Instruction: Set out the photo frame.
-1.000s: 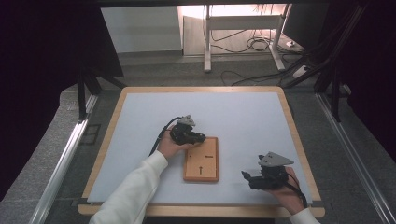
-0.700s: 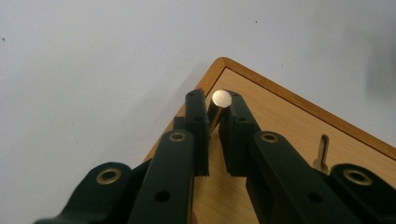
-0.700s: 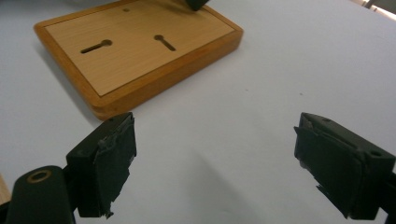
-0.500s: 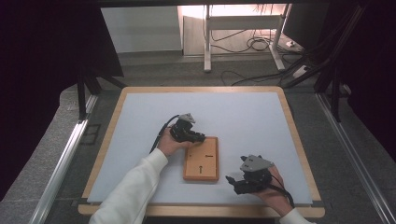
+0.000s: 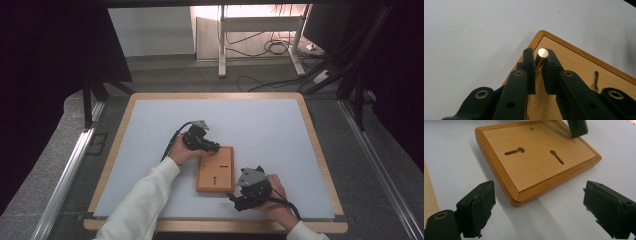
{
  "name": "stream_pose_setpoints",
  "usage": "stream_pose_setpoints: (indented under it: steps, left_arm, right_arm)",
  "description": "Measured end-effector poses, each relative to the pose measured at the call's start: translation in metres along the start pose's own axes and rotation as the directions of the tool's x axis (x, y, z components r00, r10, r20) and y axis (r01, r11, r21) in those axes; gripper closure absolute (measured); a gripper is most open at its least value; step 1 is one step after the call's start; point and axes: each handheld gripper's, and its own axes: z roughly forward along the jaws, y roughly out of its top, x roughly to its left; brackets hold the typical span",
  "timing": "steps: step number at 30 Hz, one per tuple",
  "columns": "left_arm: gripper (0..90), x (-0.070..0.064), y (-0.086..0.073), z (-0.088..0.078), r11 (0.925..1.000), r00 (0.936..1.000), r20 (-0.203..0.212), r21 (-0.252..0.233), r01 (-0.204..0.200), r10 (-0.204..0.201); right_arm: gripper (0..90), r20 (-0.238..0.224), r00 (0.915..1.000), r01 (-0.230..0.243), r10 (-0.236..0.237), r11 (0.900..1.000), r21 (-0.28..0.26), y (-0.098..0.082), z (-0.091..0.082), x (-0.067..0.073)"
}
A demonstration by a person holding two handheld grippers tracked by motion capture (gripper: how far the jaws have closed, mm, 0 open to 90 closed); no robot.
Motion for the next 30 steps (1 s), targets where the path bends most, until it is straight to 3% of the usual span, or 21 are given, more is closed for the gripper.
stream_pose_setpoints:
  steps: [11, 14, 18, 24, 30]
  left_arm:
    - [82.1, 0.004, 0.002, 0.000, 0.9996, 0.9994, 0.021, 0.010, 0.028, -0.028]
    - [82.1, 0.005, 0.002, 0.000, 0.9993, 0.9989, 0.028, 0.009, 0.037, -0.037]
    - [81.9, 0.005, 0.002, 0.000, 0.9992, 0.9988, 0.030, 0.010, 0.039, -0.039]
    - [82.0, 0.005, 0.002, 0.000, 0.9993, 0.9990, 0.024, 0.011, 0.037, -0.037]
    - [82.2, 0.005, 0.002, 0.000, 0.9987, 0.9984, 0.026, 0.010, 0.050, -0.050]
  right_arm:
    - [8.4, 0.033, 0.9949, 0.094, -0.095, 0.995, 0.039, 0.011, 0.016, 0.013]
    - [8.4, 0.044, 0.9902, 0.130, -0.133, 0.990, 0.057, 0.013, 0.022, 0.018]
    - [9.1, 0.088, 0.9774, 0.184, -0.192, 0.979, 0.088, 0.016, 0.032, 0.024]
    - [10.7, 0.125, 0.9691, 0.202, -0.213, 0.975, 0.092, 0.019, 0.038, 0.026]
    - [12.5, 0.163, 0.9551, 0.234, -0.247, 0.968, 0.095, 0.020, 0.040, 0.031]
